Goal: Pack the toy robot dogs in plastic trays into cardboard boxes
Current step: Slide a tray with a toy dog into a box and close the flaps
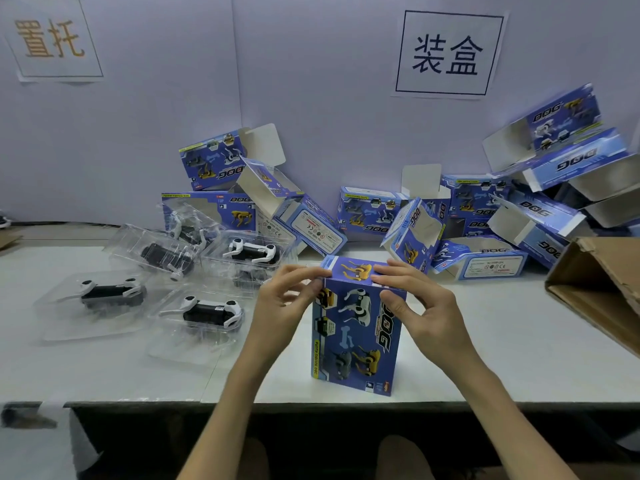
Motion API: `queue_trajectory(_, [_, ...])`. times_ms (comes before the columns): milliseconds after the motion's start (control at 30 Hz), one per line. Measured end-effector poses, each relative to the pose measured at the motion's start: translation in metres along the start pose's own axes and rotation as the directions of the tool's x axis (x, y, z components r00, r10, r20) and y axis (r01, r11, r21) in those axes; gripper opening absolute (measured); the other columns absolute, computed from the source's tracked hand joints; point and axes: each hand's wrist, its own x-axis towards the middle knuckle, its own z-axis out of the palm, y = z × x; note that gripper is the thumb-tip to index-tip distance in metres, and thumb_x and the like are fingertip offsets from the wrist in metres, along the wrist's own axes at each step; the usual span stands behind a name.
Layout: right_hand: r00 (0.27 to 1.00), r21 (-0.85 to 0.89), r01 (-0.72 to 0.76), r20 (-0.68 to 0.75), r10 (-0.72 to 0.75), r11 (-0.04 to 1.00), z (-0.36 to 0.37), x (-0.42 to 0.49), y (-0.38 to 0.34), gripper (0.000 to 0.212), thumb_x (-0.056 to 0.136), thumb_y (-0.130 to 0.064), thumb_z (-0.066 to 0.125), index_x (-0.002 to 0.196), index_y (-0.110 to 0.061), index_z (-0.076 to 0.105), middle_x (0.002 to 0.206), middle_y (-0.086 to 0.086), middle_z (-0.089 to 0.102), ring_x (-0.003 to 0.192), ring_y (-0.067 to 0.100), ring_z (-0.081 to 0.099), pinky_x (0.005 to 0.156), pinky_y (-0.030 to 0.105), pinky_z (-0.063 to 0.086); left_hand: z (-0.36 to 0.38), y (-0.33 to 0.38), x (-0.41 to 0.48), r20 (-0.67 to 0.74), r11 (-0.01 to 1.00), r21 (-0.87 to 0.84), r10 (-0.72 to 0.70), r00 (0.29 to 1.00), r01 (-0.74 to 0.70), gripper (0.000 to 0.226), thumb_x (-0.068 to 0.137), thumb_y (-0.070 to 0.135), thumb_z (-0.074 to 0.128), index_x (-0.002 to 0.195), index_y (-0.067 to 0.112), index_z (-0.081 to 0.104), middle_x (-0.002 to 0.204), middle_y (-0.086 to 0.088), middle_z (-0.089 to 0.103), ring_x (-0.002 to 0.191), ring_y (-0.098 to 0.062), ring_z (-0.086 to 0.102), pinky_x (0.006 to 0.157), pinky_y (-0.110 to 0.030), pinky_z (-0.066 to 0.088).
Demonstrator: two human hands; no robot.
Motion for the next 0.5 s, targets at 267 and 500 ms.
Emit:
queue_trajectory(267, [1.000, -0.004, -0.013, 0.001, 0.013, 1.000, -0.0011, 0.0002, -0.0068, 0.026, 0.087, -0.028, 0.064, 0.112, -0.033, 0.069, 0.120, -0.016, 0.068, 0.127, 0.002, 0.053, 0.098, 0.037, 0.053, -0.0054, -0.0009, 0.0092, 0.072, 0.995, -0.084, -0.052, 0.996, 0.058, 0.018, 0.082, 0.027, 0.067, 0.095, 0.014, 0.066, 0.102, -0.007, 0.072, 0.088, -0.028, 0.066, 0.076, -0.034, 0.056])
queue_trajectory(500, [0.998, 0.075, -0.042, -0.036, 0.044, 0.996, 0.0039, -0.0013, -0.0049, 0.026, 0.084, -0.028, 0.067, 0.109, -0.033, 0.070, 0.120, -0.013, 0.069, 0.129, 0.006, 0.053, 0.102, 0.048, 0.050, -0.0045, -0.0013, 0.0100, 0.117, 0.990, -0.116, -0.061, 0.991, 0.075, 0.020, 0.083, 0.031, 0.064, 0.095, 0.015, 0.066, 0.100, -0.007, 0.072, 0.084, -0.021, 0.065, 0.070, -0.025, 0.052])
